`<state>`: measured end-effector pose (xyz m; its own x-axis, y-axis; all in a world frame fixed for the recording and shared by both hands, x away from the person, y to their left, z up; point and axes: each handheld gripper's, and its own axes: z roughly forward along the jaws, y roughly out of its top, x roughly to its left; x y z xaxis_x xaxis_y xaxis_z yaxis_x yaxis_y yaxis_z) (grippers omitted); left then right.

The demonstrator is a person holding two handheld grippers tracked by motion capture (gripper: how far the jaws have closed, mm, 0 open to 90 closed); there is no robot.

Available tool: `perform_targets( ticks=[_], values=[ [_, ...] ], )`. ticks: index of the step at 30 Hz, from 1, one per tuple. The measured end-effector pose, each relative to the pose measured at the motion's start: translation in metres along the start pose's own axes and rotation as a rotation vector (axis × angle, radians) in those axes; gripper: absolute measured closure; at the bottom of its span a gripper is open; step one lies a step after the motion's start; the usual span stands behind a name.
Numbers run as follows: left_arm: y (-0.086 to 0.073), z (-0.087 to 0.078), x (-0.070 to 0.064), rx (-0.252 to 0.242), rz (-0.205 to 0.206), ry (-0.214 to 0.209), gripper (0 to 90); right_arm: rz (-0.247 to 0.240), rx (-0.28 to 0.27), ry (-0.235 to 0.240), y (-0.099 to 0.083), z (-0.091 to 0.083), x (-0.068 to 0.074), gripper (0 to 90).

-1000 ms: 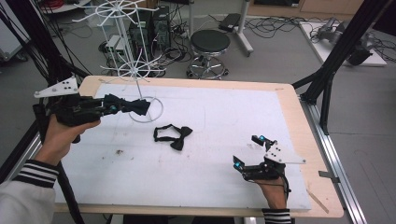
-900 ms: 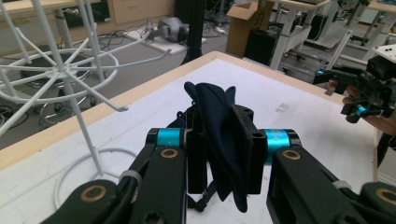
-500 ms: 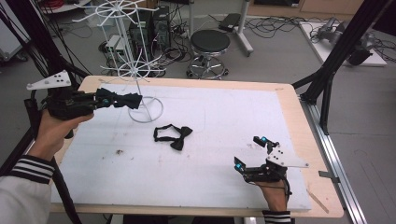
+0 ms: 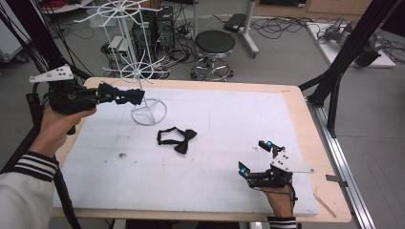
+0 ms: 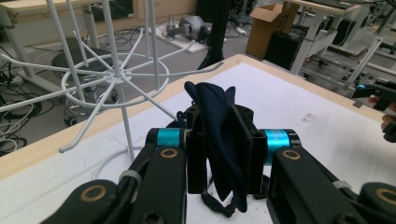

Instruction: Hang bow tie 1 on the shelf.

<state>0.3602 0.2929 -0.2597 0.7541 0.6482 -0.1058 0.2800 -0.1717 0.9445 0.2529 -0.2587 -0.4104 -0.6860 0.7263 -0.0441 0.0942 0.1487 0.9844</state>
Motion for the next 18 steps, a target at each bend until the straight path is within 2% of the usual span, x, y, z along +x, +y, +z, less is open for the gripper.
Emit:
perform_targets(
  ticks=[2, 6, 10, 18],
  values=[
    [0.002, 0.002, 0.0, 0.0, -0.001, 0.006, 76.3, 0.002, 0.004, -0.009, 0.0, 0.0, -0.001, 0.7],
    [0.008, 0.004, 0.003, -0.002, 0.0, 0.005, 76.3, 0.035, -0.025, -0.007, -0.006, -0.002, -0.005, 0.7],
    [0.012, 0.008, 0.004, 0.0, 0.004, 0.011, 76.3, 0.061, -0.022, -0.019, -0.015, -0.004, -0.007, 0.6],
    [0.014, 0.016, 0.01, 0.011, -0.012, 0.034, 76.3, 0.062, -0.04, -0.04, -0.02, -0.006, -0.008, 0.7]
  ],
)
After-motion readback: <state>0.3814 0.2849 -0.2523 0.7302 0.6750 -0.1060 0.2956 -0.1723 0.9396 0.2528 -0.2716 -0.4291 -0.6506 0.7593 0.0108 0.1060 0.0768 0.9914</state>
